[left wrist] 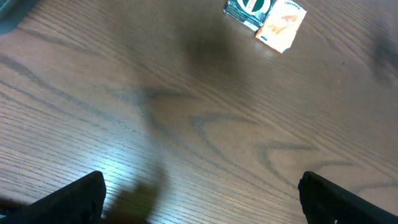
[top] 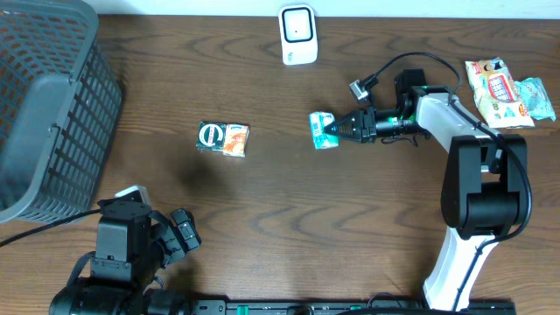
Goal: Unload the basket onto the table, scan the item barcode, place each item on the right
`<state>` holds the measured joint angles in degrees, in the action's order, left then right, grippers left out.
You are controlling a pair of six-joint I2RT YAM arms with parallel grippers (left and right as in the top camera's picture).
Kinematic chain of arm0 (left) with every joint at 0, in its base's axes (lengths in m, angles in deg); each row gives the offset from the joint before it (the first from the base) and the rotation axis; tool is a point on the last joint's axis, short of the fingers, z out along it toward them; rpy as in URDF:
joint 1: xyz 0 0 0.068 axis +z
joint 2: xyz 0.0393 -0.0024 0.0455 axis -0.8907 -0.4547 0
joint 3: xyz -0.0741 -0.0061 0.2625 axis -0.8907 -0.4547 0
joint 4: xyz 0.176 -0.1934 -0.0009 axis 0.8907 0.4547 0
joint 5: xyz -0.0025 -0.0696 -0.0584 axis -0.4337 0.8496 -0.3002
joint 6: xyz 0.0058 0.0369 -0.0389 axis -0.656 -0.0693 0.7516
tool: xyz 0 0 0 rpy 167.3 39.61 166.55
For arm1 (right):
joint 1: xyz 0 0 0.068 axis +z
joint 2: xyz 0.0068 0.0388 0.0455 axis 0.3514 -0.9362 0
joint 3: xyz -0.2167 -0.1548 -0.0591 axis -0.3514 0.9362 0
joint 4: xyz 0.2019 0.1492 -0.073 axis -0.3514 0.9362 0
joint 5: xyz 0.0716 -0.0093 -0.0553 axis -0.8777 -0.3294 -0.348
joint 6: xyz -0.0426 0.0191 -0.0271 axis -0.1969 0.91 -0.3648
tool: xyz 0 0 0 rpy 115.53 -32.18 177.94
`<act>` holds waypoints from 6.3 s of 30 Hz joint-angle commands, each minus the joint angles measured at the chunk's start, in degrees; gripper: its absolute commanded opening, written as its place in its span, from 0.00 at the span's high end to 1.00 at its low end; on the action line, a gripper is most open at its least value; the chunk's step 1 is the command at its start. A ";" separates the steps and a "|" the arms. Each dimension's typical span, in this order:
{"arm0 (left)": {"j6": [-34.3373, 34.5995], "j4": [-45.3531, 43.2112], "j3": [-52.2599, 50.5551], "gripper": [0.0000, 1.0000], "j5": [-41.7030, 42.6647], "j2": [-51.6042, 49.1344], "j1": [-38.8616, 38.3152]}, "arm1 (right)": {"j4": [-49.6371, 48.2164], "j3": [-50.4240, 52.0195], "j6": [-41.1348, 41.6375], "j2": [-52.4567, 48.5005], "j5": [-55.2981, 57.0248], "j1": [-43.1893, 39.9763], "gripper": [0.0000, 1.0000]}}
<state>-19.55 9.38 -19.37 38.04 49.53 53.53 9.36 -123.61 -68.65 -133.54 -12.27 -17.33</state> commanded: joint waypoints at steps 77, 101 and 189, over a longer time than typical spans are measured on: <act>-0.11 0.13 -0.07 0.02 -0.52 0.22 0.13 | -3.06 0.35 8.28 10.86 22.82 9.81 0.99; -0.11 0.13 -0.07 0.03 -0.52 0.22 0.13 | -4.81 -19.69 8.63 5.62 89.79 20.74 0.99; -0.11 0.13 -0.07 0.02 -0.52 0.22 0.13 | 12.92 -46.71 12.04 -12.70 101.20 -15.04 0.73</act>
<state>-19.55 9.38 -19.37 38.04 49.53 53.53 22.06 -171.89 -58.18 -146.61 90.82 -31.40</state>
